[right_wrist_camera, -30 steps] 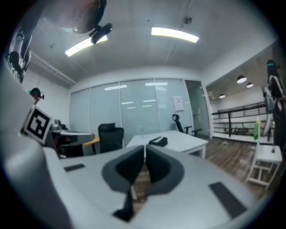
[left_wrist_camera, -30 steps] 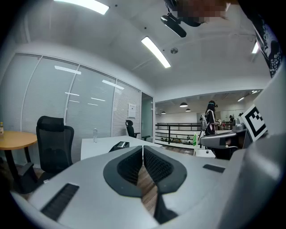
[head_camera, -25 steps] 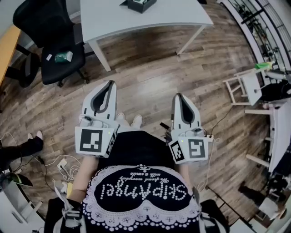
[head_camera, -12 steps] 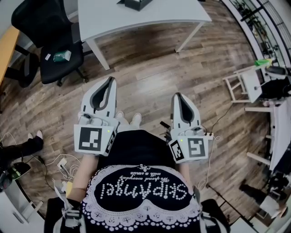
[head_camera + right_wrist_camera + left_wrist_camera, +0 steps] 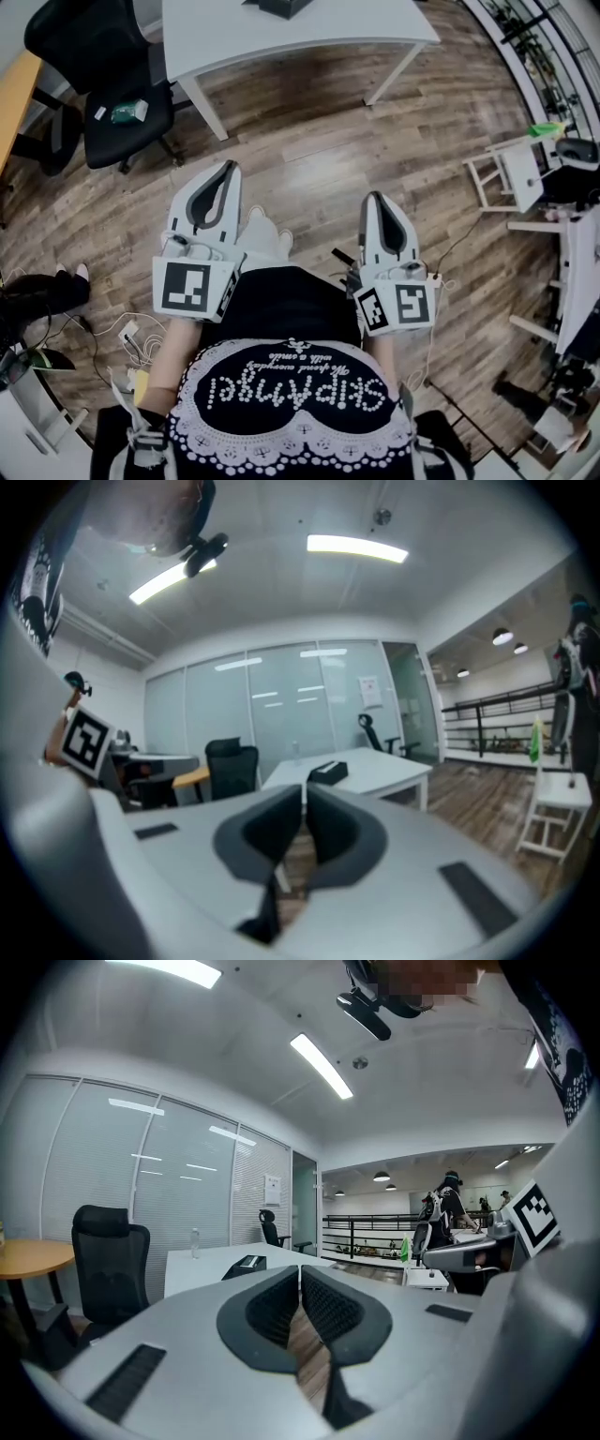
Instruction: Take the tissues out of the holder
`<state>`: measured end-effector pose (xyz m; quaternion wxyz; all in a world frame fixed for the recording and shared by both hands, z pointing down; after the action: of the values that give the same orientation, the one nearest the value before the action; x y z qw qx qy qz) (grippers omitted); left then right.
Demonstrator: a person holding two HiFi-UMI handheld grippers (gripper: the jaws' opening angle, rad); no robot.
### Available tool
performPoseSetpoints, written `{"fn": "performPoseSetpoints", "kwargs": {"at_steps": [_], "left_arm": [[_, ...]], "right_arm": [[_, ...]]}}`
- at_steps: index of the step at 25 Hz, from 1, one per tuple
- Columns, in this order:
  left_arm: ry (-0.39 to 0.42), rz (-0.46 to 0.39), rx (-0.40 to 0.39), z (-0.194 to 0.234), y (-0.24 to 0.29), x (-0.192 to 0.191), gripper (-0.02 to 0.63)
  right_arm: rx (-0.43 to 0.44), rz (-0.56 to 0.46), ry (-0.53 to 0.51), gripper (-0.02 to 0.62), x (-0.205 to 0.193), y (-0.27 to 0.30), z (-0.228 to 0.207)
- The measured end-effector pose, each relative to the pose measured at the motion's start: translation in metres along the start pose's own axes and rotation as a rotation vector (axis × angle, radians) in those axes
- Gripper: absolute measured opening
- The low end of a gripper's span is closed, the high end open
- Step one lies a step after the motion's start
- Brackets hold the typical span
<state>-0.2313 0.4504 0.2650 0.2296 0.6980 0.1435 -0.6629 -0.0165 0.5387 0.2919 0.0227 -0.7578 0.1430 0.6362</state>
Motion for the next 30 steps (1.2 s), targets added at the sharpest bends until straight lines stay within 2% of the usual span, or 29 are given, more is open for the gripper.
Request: {"fn": "performPoseSetpoints", "kwargs": {"at_steps": [9, 16, 20, 25, 30], "left_arm": [[-0.024, 0.026, -0.010, 0.014, 0.031, -0.004, 0.032], [-0.037, 0.017, -0.041, 0.034, 0.088, -0.003, 0.032], [-0.034, 0.022, -0.062, 0.044, 0.126, 0.010, 0.031], [-0.036, -0.012, -0.109, 0.062, 0.165, 0.024, 0.031], [-0.038, 0.020, -0.107, 0.081, 0.194, 0.021, 0.031]], "right_arm": [[-0.033, 0.023, 0.018, 0.035, -0.001, 0.023, -0.009], [-0.063, 0.023, 0.017, 0.035, 0.011, 0.072, -0.026], [-0.086, 0.005, 0.009, 0.035, 0.030, 0.101, -0.039], [-0.108, -0.007, -0.004, 0.035, 0.047, 0.140, -0.049], [-0.129, 0.006, 0.013, 0.035, 0.047, 0.167, -0.054]]}}
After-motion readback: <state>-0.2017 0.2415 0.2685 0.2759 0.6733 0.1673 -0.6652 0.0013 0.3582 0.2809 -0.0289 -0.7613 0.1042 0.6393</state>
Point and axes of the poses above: the fingertips, and each gripper's own axes: y forward along the fingers, z to its left, x out of its top, the point moved 4 cm from there along -y, backward along the fingers, and after that the axes turned 9 degrees about x, right-handed, at the moved point
